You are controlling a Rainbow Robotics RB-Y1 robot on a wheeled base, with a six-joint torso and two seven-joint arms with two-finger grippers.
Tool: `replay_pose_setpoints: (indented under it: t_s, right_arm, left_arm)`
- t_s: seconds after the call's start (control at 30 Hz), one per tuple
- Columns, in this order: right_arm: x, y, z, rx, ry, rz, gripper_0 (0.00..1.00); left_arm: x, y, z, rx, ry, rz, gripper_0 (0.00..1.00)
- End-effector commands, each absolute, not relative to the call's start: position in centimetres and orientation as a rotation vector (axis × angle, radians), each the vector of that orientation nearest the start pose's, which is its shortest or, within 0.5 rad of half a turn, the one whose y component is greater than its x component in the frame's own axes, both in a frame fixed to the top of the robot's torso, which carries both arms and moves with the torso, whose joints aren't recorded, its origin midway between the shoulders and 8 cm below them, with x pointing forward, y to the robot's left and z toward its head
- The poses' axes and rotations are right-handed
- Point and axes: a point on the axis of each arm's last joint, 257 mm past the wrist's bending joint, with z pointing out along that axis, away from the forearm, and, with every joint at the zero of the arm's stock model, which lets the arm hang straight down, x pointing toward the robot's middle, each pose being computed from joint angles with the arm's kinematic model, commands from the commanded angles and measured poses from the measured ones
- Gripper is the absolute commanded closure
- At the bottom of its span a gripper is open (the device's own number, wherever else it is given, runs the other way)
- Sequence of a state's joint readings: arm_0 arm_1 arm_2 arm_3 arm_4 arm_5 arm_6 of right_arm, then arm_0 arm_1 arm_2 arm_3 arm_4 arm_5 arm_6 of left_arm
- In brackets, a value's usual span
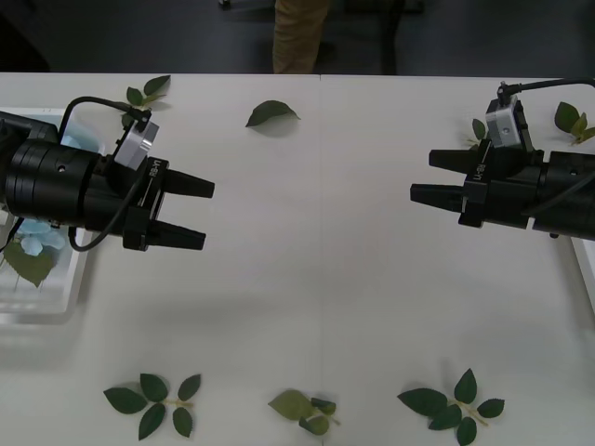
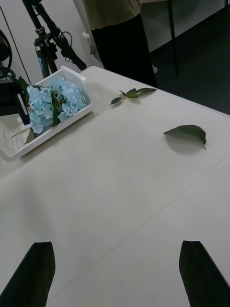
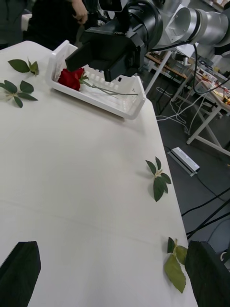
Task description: Place the red flowers into the right box and the blue flowers into the left box. If a person shows an open palm, hand one flower to the person first, then continue sorting.
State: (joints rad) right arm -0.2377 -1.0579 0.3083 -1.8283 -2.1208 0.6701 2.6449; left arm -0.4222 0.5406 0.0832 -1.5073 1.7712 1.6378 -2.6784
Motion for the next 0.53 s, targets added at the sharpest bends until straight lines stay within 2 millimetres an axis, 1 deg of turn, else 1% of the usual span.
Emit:
replay_pose_setpoints:
  t_s: [0.03,0.27,0.53]
  right_arm:
    - [44.38,-14.27,-11.18,-0.937,1.628,0.742,0.24]
    - [44.38,-14.27,-11.18,-0.937,1.628,0.742,0.25]
    - [44.38,-14.27,-11.18,-0.937,1.628,0.742,0.24]
  left_arm:
    - [39.08,11.73,-13.01,1.373,1.502,-1.038,0.12]
    - [38.84,12.31,-13.24,1.363,1.513,-1.036,0.12]
    - [38.80,12.31,-13.52,1.349,1.519,-1.047,0.12]
